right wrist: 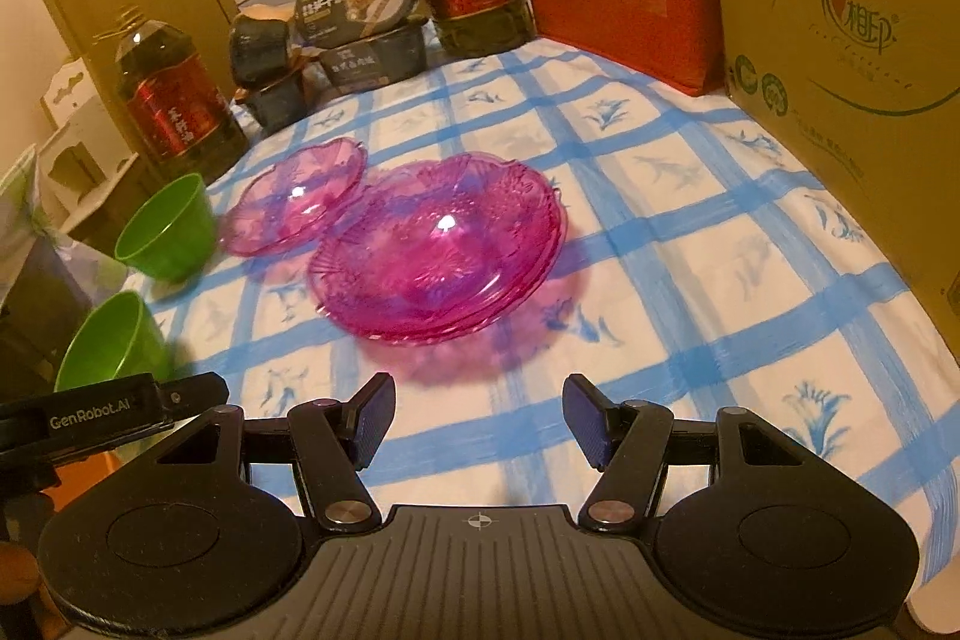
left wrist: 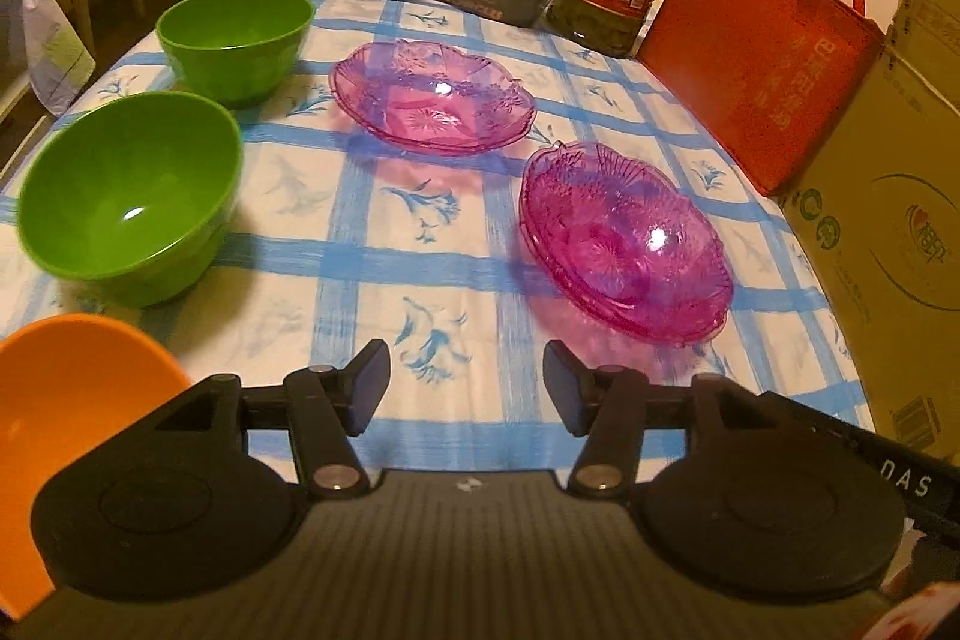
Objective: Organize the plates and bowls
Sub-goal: 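Move both tools toward the remaining small pink glass plate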
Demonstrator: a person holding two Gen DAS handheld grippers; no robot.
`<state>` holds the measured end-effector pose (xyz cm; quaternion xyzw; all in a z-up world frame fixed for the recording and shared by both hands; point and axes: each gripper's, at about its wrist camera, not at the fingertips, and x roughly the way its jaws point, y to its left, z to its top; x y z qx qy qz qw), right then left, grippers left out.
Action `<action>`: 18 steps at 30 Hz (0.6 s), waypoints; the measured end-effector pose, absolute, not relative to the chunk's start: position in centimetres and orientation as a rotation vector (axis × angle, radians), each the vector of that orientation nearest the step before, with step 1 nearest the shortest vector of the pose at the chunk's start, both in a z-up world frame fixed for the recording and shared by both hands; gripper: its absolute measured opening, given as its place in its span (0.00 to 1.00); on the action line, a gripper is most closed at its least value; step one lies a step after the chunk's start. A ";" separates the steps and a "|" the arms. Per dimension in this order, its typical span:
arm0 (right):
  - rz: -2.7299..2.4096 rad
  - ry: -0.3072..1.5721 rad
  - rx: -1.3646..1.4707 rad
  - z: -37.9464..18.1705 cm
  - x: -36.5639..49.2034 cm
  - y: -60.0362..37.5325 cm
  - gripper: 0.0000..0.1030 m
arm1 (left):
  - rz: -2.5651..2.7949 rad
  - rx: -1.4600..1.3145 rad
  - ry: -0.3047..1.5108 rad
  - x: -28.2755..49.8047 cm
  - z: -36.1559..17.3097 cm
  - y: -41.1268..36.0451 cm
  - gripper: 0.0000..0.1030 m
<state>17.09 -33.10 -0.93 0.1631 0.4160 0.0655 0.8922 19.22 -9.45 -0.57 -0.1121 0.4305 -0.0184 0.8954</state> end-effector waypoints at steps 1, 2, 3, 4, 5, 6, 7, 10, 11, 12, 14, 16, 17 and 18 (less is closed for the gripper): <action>0.139 0.863 0.337 -0.8 16.9 -32.9 0.61 | -0.037 -0.229 0.893 18.9 -0.5 -9.4 0.52; 0.142 0.863 0.336 -0.7 16.8 -32.8 0.61 | -0.036 -0.228 0.893 18.7 -0.3 -9.3 0.52; 0.144 0.862 0.335 -0.6 16.6 -32.6 0.62 | -0.037 -0.226 0.894 18.5 -0.2 -9.2 0.52; 0.147 0.861 0.335 -0.5 16.5 -32.5 0.62 | -0.037 -0.223 0.893 18.3 -0.1 -9.2 0.53; 0.150 0.860 0.334 -0.4 16.3 -32.3 0.62 | -0.036 -0.219 0.890 18.1 0.1 -9.1 0.53; 0.153 0.860 0.332 -0.3 16.3 -32.1 0.63 | -0.035 -0.216 0.887 17.9 0.2 -9.1 0.55; 0.156 0.860 0.330 -0.1 16.2 -31.9 0.63 | -0.035 -0.215 0.883 17.8 0.4 -9.0 0.57; 0.165 0.857 0.322 0.2 16.0 -31.5 0.64 | -0.038 -0.221 0.873 17.5 0.9 -8.7 0.59; 0.167 0.854 0.320 0.3 15.9 -31.4 0.64 | -0.036 -0.220 0.869 17.4 1.0 -8.6 0.60; 0.169 0.853 0.318 0.4 15.9 -31.3 0.64 | -0.035 -0.220 0.867 17.4 1.1 -8.6 0.63; 0.171 0.849 0.314 0.6 15.9 -31.2 0.64 | -0.032 -0.220 0.860 17.3 1.3 -8.4 0.65; 0.171 0.848 0.312 0.7 15.9 -31.0 0.64 | -0.031 -0.216 0.856 17.3 1.4 -8.3 0.67; 0.172 0.849 0.312 0.7 15.9 -31.0 0.64 | -0.031 -0.216 0.855 17.3 1.5 -8.3 0.67; 0.173 0.849 0.312 0.7 15.9 -31.0 0.65 | -0.032 -0.216 0.854 17.3 1.6 -8.3 0.67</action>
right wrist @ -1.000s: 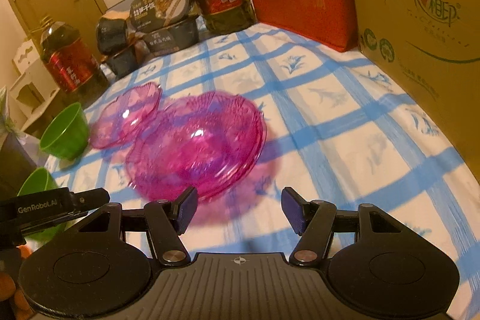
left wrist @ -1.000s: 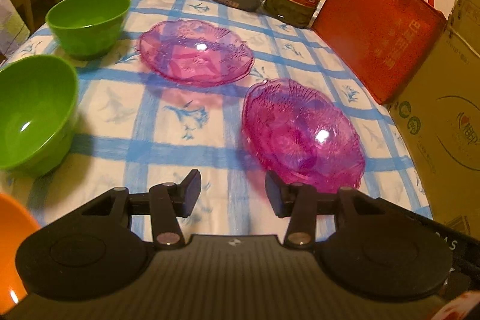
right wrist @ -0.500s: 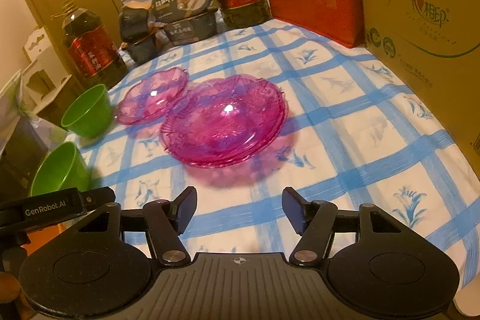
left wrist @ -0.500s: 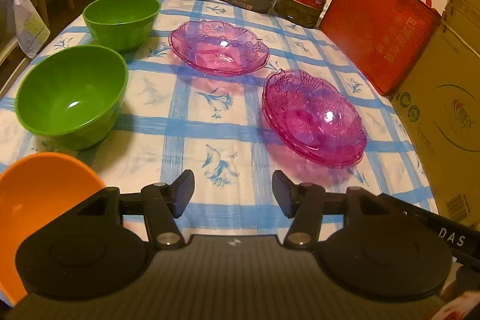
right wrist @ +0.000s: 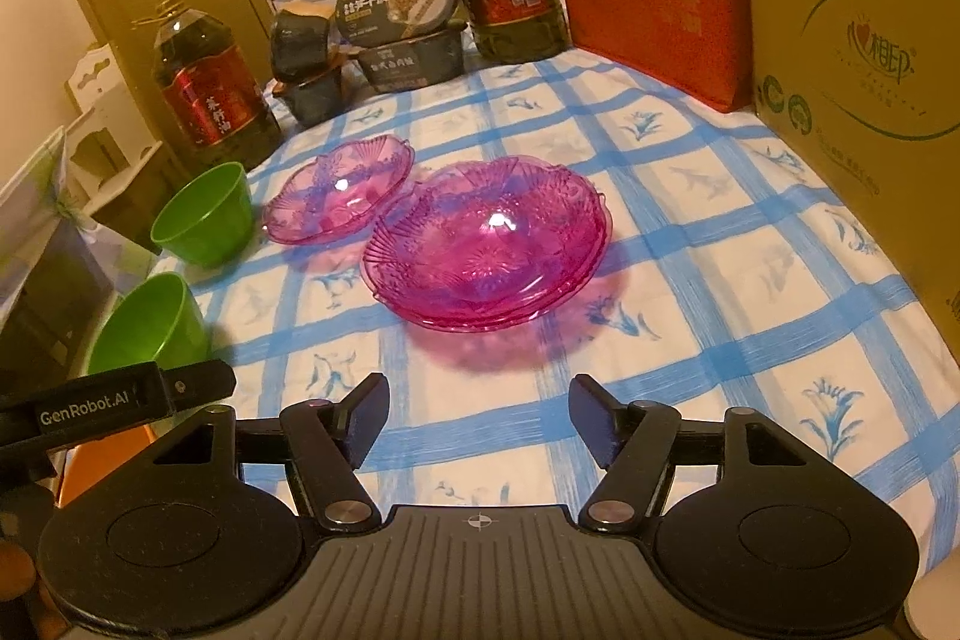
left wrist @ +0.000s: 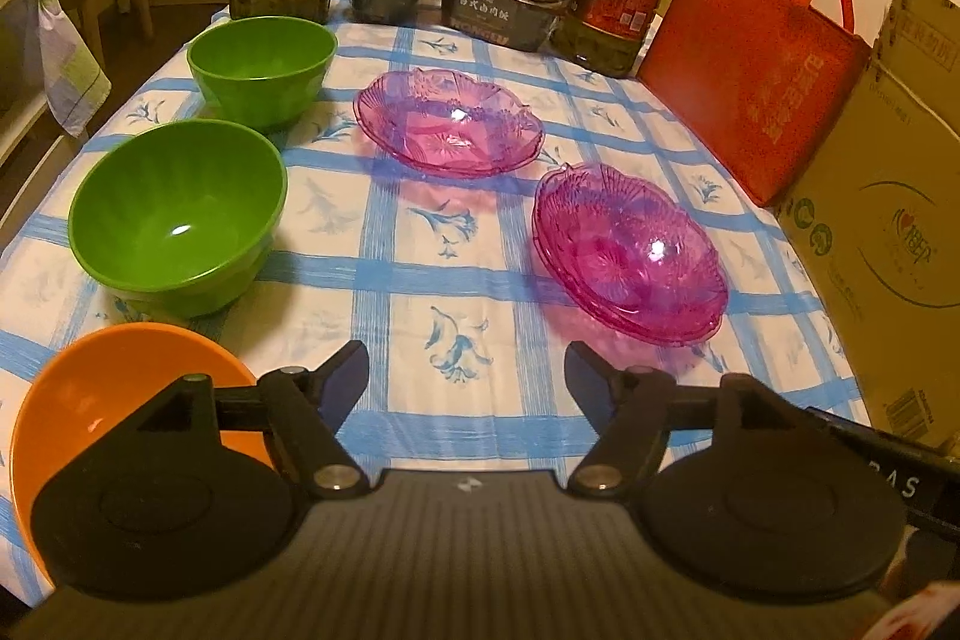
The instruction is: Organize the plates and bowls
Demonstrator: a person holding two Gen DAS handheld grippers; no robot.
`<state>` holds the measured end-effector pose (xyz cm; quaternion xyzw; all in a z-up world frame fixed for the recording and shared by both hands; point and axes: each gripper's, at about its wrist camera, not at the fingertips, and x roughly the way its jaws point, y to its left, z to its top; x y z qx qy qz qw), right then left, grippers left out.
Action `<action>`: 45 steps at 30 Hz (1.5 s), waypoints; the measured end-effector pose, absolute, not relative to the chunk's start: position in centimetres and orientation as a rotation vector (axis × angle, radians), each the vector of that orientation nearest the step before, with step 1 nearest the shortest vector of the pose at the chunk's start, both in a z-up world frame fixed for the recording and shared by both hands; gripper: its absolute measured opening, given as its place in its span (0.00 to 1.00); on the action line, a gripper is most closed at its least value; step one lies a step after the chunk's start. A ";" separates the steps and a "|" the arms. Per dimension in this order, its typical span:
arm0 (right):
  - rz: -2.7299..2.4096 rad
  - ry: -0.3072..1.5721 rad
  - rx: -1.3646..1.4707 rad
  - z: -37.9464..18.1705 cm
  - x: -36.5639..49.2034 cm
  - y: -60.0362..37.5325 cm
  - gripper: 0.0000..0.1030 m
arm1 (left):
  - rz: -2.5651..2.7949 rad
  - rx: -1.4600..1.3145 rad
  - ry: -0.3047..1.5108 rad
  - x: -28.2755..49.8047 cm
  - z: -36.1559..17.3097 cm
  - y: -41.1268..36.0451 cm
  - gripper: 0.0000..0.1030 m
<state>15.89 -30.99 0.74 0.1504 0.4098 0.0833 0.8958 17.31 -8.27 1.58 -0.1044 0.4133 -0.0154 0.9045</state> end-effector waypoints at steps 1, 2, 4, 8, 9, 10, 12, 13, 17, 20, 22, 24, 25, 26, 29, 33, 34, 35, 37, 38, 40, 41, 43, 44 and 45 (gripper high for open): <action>0.172 0.849 0.311 0.8 15.9 -31.0 0.65 | -0.032 -0.215 0.853 17.3 1.6 -8.2 0.67; 0.172 0.848 0.310 0.8 15.9 -31.0 0.65 | -0.033 -0.216 0.853 17.4 1.6 -8.2 0.67; 0.174 0.848 0.307 0.8 15.9 -30.9 0.65 | -0.038 -0.214 0.853 17.5 1.7 -8.2 0.68; 0.183 0.847 0.291 1.0 16.5 -30.6 0.65 | -0.057 -0.207 0.854 18.3 2.1 -8.2 0.68; 0.186 0.845 0.285 1.1 16.7 -30.6 0.65 | -0.060 -0.205 0.853 18.6 2.2 -8.2 0.68; 0.187 0.843 0.279 1.3 17.0 -30.5 0.65 | -0.060 -0.200 0.852 18.9 2.4 -8.1 0.68; 0.189 0.836 0.266 1.5 17.7 -30.4 0.65 | -0.061 -0.182 0.842 19.7 2.8 -7.9 0.68; 0.191 0.831 0.260 1.7 18.1 -30.4 0.65 | -0.059 -0.176 0.839 20.1 3.0 -7.8 0.68; 0.203 0.813 0.239 2.3 20.0 -30.2 0.65 | -0.054 -0.182 0.844 22.4 3.4 -6.5 0.68; 0.213 0.804 0.225 2.6 21.7 -29.8 0.65 | -0.041 -0.160 0.842 24.3 3.5 -5.8 0.68; 0.223 0.804 0.212 2.7 23.0 -29.5 0.65 | -0.035 -0.166 0.853 25.6 3.4 -5.2 0.68; 0.239 0.806 0.195 2.7 24.5 -29.1 0.65 | -0.028 -0.172 0.857 27.1 3.3 -4.7 0.68; 0.247 0.806 0.187 2.7 25.1 -28.9 0.65 | -0.026 -0.172 0.859 27.8 3.2 -4.5 0.68; 0.255 0.807 0.180 2.7 25.8 -28.7 0.65 | -0.023 -0.171 0.861 28.5 3.2 -4.3 0.68; 0.278 0.815 0.163 2.5 28.4 -28.1 0.65 | -0.009 -0.173 0.872 30.9 2.7 -3.8 0.68; 0.304 0.828 0.159 2.1 32.2 -27.6 0.65 | 0.002 -0.168 0.876 34.1 2.2 -3.6 0.68; 0.312 0.829 0.156 2.0 33.1 -27.4 0.65 | 0.008 -0.166 0.880 35.0 1.9 -3.5 0.67; 0.322 0.830 0.150 1.8 34.2 -27.2 0.65 | 0.017 -0.168 0.886 35.8 1.6 -3.4 0.67; 0.336 0.835 0.136 1.5 36.0 -26.7 0.65 | 0.032 -0.186 0.908 37.6 0.7 -3.1 0.67; 0.344 0.840 0.130 1.2 37.1 -26.4 0.65 | 0.039 -0.195 0.917 38.1 0.4 -2.9 0.66; 0.359 0.852 0.123 0.5 39.0 -25.8 0.64 | 0.054 -0.220 0.928 39.4 -0.4 -2.5 0.62; 0.362 0.858 0.122 0.1 40.1 -25.6 0.64 | 0.060 -0.237 0.932 40.0 -0.7 -2.3 0.62; 0.374 0.871 0.130 -0.7 41.9 -25.3 0.64 | 0.084 -0.249 0.945 41.0 -1.3 -2.0 0.59; 0.382 0.877 0.135 -1.1 42.7 -25.1 0.64 | 0.094 -0.247 0.948 41.4 -1.6 -2.0 0.58; 0.388 0.885 0.140 -1.4 43.5 -25.0 0.63 | 0.107 -0.240 0.951 41.8 -1.8 -2.0 0.55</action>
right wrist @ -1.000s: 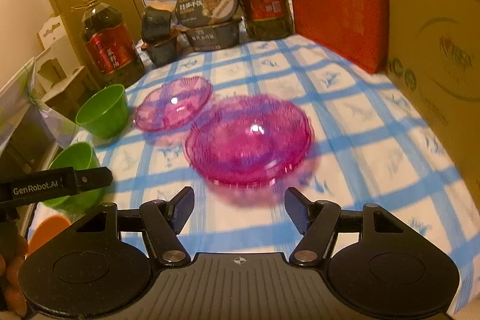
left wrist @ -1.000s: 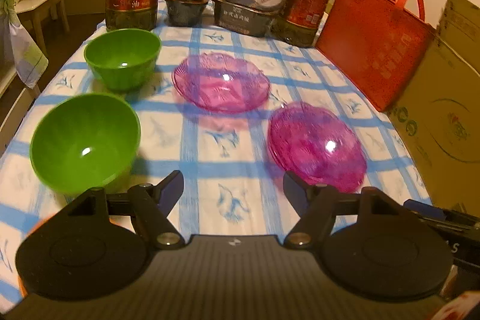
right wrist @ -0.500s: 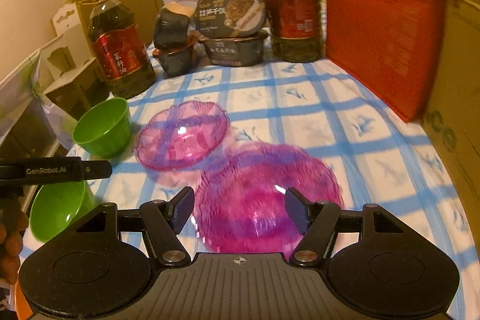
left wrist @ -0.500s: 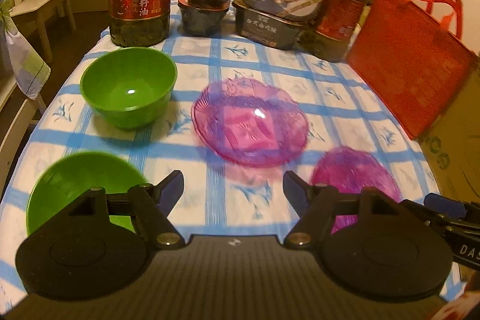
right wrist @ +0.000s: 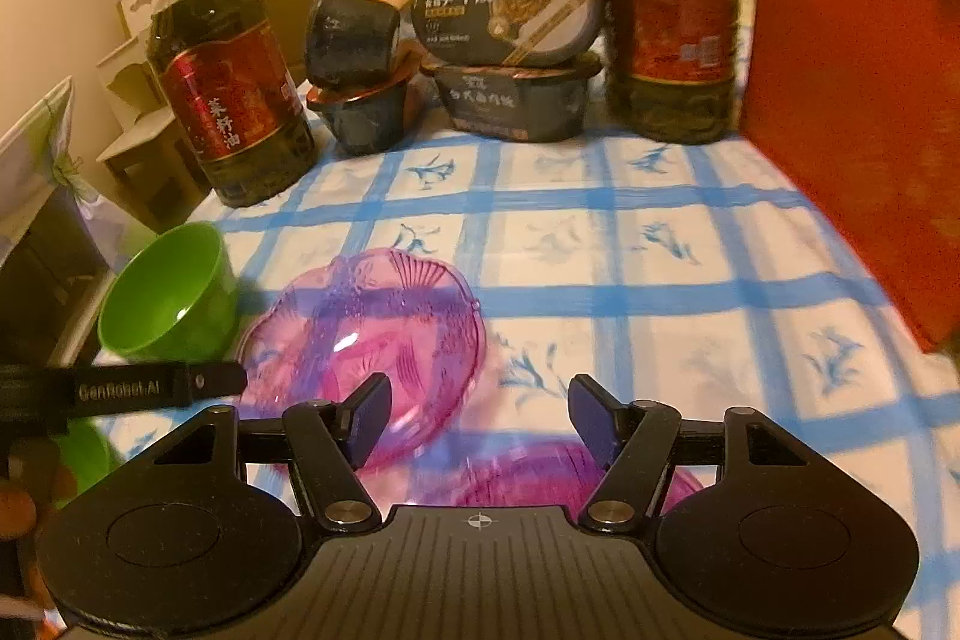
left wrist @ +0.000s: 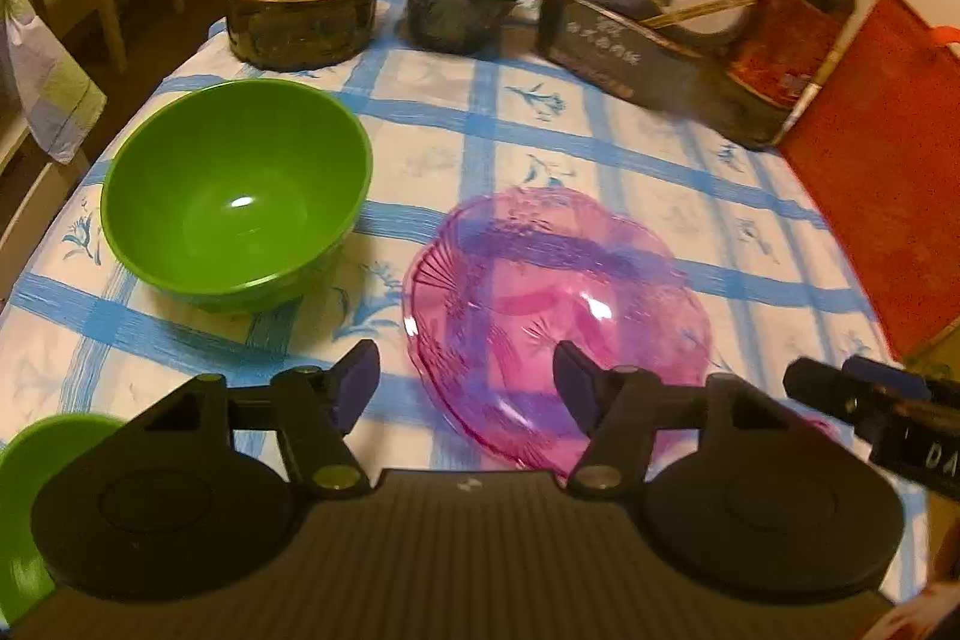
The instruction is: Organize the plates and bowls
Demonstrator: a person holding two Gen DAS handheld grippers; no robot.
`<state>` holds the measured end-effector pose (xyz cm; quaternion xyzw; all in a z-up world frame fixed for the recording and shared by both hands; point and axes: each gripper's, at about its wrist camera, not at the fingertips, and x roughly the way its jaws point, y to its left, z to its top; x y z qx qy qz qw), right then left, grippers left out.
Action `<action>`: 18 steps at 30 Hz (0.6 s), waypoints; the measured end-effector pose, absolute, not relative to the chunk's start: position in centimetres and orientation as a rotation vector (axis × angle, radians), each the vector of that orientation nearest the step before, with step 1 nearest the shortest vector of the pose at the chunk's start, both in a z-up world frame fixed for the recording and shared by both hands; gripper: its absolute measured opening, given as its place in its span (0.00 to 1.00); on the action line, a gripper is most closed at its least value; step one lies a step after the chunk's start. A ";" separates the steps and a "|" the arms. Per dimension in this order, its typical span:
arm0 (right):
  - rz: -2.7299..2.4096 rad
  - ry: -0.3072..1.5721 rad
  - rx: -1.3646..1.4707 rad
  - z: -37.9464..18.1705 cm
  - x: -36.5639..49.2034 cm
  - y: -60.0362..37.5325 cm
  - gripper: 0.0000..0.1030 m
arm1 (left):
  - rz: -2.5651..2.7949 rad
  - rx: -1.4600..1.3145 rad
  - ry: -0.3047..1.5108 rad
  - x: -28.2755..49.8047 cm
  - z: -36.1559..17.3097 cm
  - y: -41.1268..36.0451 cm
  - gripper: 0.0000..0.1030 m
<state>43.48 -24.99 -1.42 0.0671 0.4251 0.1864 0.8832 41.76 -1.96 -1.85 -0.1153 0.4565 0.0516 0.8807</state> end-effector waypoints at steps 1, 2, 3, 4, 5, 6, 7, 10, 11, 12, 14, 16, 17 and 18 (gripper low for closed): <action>0.389 0.894 0.147 -1.9 44.3 -24.8 0.62 | 0.119 -0.231 0.958 42.1 -2.2 -2.0 0.55; 0.391 0.913 0.154 -2.5 45.2 -24.8 0.61 | 0.126 -0.228 0.962 42.3 -2.5 -2.0 0.55; 0.391 0.929 0.156 -3.1 46.0 -24.6 0.57 | 0.133 -0.226 0.971 42.6 -2.9 -2.0 0.55; 0.390 0.939 0.150 -3.5 46.6 -24.4 0.52 | 0.134 -0.218 0.980 42.8 -3.3 -2.1 0.55; 0.388 0.947 0.141 -4.0 47.1 -24.2 0.51 | 0.132 -0.209 0.988 43.0 -3.6 -2.2 0.55; 0.389 0.953 0.133 -4.4 47.7 -24.0 0.49 | 0.133 -0.202 0.993 43.1 -3.9 -2.3 0.55; 0.391 0.957 0.131 -4.6 48.0 -23.9 0.46 | 0.136 -0.195 0.997 43.2 -4.2 -2.4 0.53; 0.396 0.969 0.116 -5.3 49.2 -23.5 0.43 | 0.140 -0.181 1.011 43.7 -4.9 -2.5 0.48; 0.399 0.975 0.105 -5.5 49.5 -23.3 0.42 | 0.143 -0.183 1.016 43.8 -5.1 -2.5 0.48; 0.401 0.981 0.097 -5.7 49.7 -23.2 0.41 | 0.150 -0.183 1.021 44.0 -5.3 -2.5 0.47; 0.405 1.000 0.083 -6.3 50.2 -22.8 0.37 | 0.155 -0.172 1.022 44.2 -5.5 -2.6 0.45; 0.412 1.016 0.075 -6.8 50.4 -22.7 0.31 | 0.153 -0.168 1.026 44.4 -5.7 -2.6 0.43; 0.414 1.022 0.075 -7.0 50.5 -22.6 0.29 | 0.156 -0.163 1.027 44.5 -5.8 -2.6 0.42; 0.417 1.028 0.075 -7.2 50.6 -22.5 0.26 | 0.158 -0.162 1.030 44.6 -5.9 -2.5 0.39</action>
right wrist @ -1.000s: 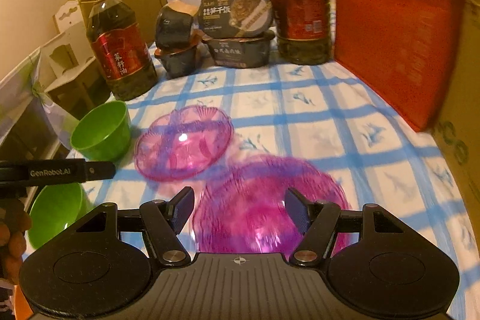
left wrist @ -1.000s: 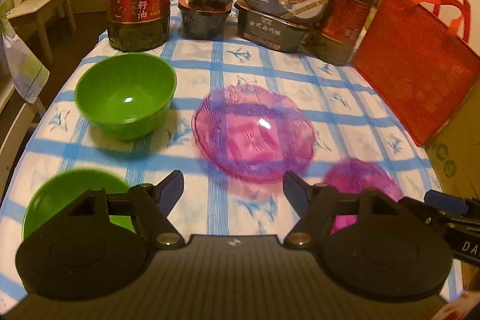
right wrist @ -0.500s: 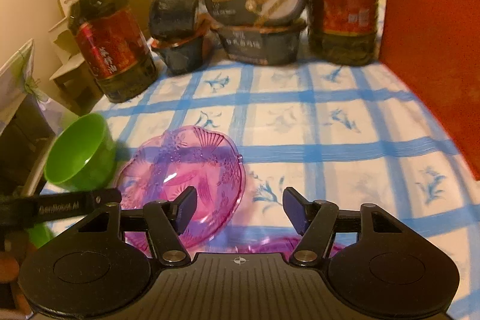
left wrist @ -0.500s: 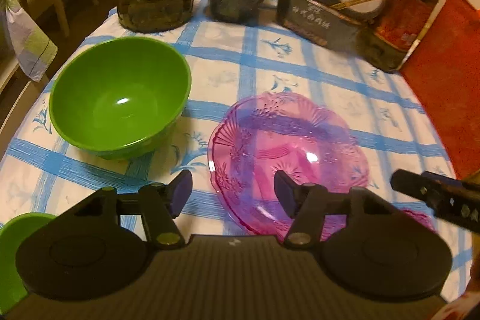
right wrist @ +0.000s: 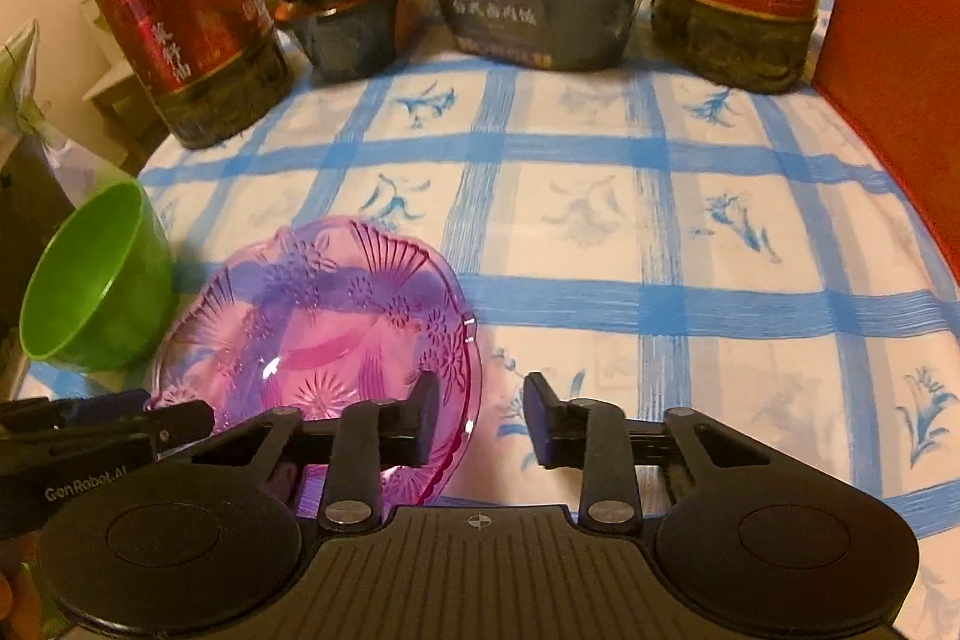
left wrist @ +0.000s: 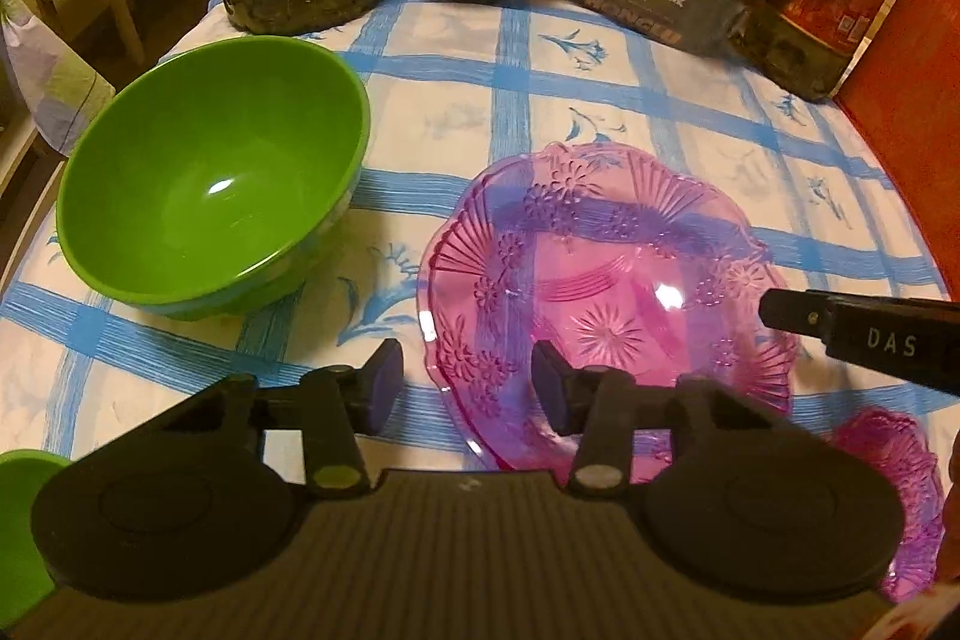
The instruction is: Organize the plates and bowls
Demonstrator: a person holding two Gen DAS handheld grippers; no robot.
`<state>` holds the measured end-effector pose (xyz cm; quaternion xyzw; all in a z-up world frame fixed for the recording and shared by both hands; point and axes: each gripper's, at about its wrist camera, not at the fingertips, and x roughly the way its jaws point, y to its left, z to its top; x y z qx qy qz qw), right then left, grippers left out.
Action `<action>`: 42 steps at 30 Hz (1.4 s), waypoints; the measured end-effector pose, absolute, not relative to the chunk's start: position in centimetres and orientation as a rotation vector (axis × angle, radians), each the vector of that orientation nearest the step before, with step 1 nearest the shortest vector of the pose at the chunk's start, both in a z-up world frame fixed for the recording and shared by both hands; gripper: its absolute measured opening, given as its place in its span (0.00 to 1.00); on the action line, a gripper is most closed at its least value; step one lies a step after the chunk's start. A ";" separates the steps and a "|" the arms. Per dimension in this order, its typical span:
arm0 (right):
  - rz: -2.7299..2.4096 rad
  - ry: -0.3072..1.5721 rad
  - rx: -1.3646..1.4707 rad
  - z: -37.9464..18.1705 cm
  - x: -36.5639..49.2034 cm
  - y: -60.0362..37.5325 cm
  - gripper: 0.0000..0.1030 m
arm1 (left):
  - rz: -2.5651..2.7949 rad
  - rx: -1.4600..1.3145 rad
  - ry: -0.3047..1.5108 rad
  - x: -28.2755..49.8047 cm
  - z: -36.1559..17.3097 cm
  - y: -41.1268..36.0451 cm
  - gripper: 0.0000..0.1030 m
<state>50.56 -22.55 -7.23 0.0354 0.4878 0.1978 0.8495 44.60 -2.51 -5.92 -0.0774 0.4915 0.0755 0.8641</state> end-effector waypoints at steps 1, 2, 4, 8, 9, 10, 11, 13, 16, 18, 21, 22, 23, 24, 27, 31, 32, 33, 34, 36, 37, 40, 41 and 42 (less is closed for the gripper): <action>0.419 1.032 0.077 -7.4 50.6 -22.5 0.25 | 0.162 -0.164 1.036 44.7 -6.1 -2.4 0.36; 0.421 1.037 0.080 -7.5 50.6 -22.5 0.23 | 0.165 -0.167 1.039 44.7 -6.2 -2.2 0.35; 0.421 1.045 0.086 -7.8 50.7 -22.4 0.20 | 0.172 -0.169 1.040 44.7 -6.4 -2.0 0.25; 0.424 1.051 0.093 -7.9 50.5 -22.2 0.16 | 0.162 -0.153 1.033 44.7 -6.3 -2.0 0.15; 0.424 1.052 0.095 -7.9 50.5 -22.2 0.14 | 0.161 -0.150 1.029 44.7 -6.3 -2.1 0.13; 0.424 1.055 0.098 -7.9 50.4 -22.2 0.12 | 0.162 -0.150 1.026 44.7 -6.2 -2.1 0.12; 0.420 1.056 0.098 -7.9 50.4 -22.1 0.12 | 0.163 -0.155 1.025 44.7 -6.2 -2.1 0.12; 0.412 1.057 0.104 -7.8 50.3 -22.3 0.12 | 0.156 -0.162 1.028 44.7 -6.1 -2.1 0.12; 0.409 1.057 0.116 -7.5 50.1 -22.6 0.11 | 0.137 -0.171 1.030 44.6 -6.0 -1.9 0.11; 0.411 1.052 0.121 -7.1 50.0 -22.7 0.11 | 0.131 -0.175 1.027 44.5 -5.7 -1.8 0.11; 0.412 1.037 0.124 -6.1 49.7 -22.9 0.11 | 0.127 -0.181 1.011 44.2 -4.8 -1.8 0.11; 0.412 1.029 0.124 -5.6 49.5 -23.0 0.11 | 0.124 -0.180 1.002 44.1 -4.4 -1.8 0.11; 0.412 1.022 0.125 -5.1 49.3 -23.1 0.11 | 0.121 -0.179 0.994 43.9 -3.9 -1.8 0.11; 0.410 1.014 0.126 -4.6 49.0 -23.2 0.11 | 0.116 -0.180 0.986 43.8 -3.4 -1.9 0.11; 0.402 0.989 0.123 -2.8 48.1 -23.6 0.11 | 0.096 -0.177 0.965 43.1 -2.0 -2.2 0.11; 0.381 0.964 0.121 -0.5 45.9 -24.8 0.11 | 0.059 -0.180 0.952 41.6 -0.2 -3.1 0.11; 0.375 0.960 0.124 -0.1 45.4 -25.2 0.11 | 0.046 -0.177 0.948 41.1 0.3 -3.4 0.11; 0.369 0.956 0.126 0.4 44.7 -25.8 0.11 | 0.034 -0.176 0.946 40.6 0.7 -3.8 0.11; 0.364 0.952 0.128 0.8 44.1 -26.3 0.11 | 0.022 -0.178 0.945 40.2 1.0 -4.2 0.11; 0.347 0.947 0.130 1.4 42.5 -27.6 0.11 | -0.003 -0.183 0.945 39.2 1.5 -5.1 0.11; 0.338 0.947 0.129 1.6 41.9 -28.1 0.11 | -0.013 -0.180 0.945 38.8 1.7 -5.6 0.11; 0.306 0.944 0.121 2.0 39.5 -29.9 0.11 | -0.047 -0.170 0.951 37.4 1.9 -7.4 0.11; 0.298 0.943 0.124 2.0 38.9 -30.5 0.11 | -0.058 -0.168 0.954 36.9 1.9 -8.0 0.11; 0.288 0.943 0.132 2.0 38.3 -31.2 0.11 | -0.068 -0.165 0.956 36.6 1.8 -8.4 0.11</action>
